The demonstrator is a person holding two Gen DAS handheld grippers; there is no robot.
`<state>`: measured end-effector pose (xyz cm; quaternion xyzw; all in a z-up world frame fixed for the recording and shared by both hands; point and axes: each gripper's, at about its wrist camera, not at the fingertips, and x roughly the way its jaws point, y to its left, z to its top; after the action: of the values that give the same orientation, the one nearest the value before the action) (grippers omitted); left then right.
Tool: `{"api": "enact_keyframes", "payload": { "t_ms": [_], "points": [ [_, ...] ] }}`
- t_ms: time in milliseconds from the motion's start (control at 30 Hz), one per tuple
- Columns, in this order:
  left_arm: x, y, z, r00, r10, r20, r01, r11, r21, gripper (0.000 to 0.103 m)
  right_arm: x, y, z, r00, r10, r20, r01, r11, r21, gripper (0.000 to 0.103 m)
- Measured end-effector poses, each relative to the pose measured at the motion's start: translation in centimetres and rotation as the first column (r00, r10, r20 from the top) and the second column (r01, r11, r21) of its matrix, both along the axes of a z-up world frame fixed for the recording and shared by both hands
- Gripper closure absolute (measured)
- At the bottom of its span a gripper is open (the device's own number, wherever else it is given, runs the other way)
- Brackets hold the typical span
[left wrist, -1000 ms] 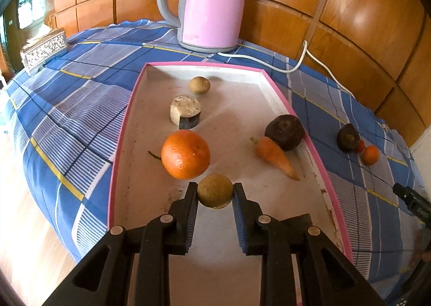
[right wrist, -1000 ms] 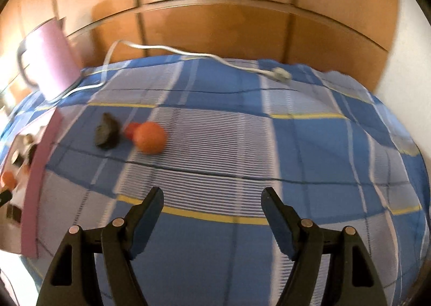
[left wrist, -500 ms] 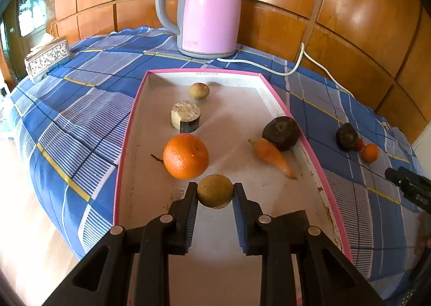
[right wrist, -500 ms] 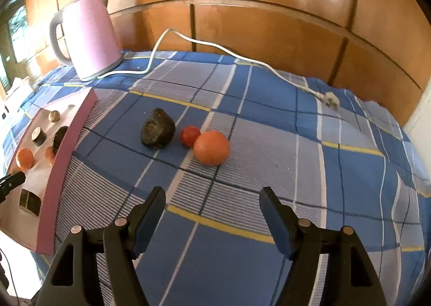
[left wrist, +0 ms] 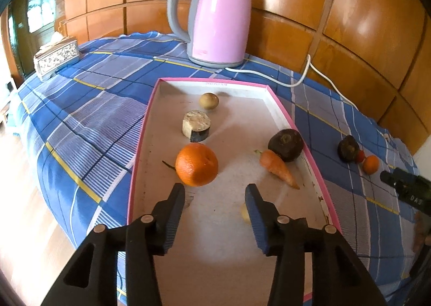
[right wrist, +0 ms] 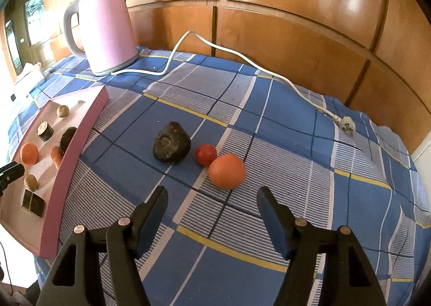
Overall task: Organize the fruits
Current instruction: 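Reach the right tool to the red cherry tomato and close on it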
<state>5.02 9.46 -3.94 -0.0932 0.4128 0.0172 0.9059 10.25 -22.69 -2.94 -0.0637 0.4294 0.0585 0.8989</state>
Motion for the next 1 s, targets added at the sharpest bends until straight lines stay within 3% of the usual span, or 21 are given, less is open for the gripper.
{"api": "enact_keyframes", "payload": {
  "t_ms": [133, 233, 300, 667, 900, 1000],
  "points": [
    [-0.4, 0.2, 0.4, 0.999, 0.027, 0.023, -0.027, 1.000, -0.005, 0.053, 0.2, -0.2, -0.3, 1.000, -0.014, -0.012, 0.014, 1.000, 0.001, 0.034],
    [-1.0, 0.5, 0.9, 0.997, 0.069, 0.047, -0.068, 0.998, -0.017, 0.040, 0.5, -0.4, -0.2, 1.000, -0.019, -0.013, 0.019, 1.000, 0.006, 0.034],
    [-1.5, 0.9, 1.3, 0.993, 0.099, 0.064, -0.097, 0.995, -0.031, 0.039, 0.8, -0.4, 0.0, 1.000, -0.009, -0.007, 0.009, 1.000, -0.008, 0.034],
    [-1.9, 2.1, 1.2, 0.984, 0.170, 0.053, -0.167, 0.985, -0.047, 0.031, 4.2, 1.7, 0.6, 0.989, 0.141, -0.052, -0.146, 0.983, -0.114, 0.034],
    [-2.0, 2.8, 0.8, 0.983, 0.183, 0.032, -0.181, 0.982, -0.049, 0.031, 6.6, 4.7, -1.6, 0.949, 0.260, -0.177, -0.306, 0.893, -0.331, 0.051],
    [-1.9, 2.9, 0.7, 0.983, 0.184, 0.022, -0.182, 0.982, -0.050, 0.031, 7.5, 5.1, -2.6, 0.936, 0.275, -0.221, -0.341, 0.867, -0.364, 0.051]
  ]
}}
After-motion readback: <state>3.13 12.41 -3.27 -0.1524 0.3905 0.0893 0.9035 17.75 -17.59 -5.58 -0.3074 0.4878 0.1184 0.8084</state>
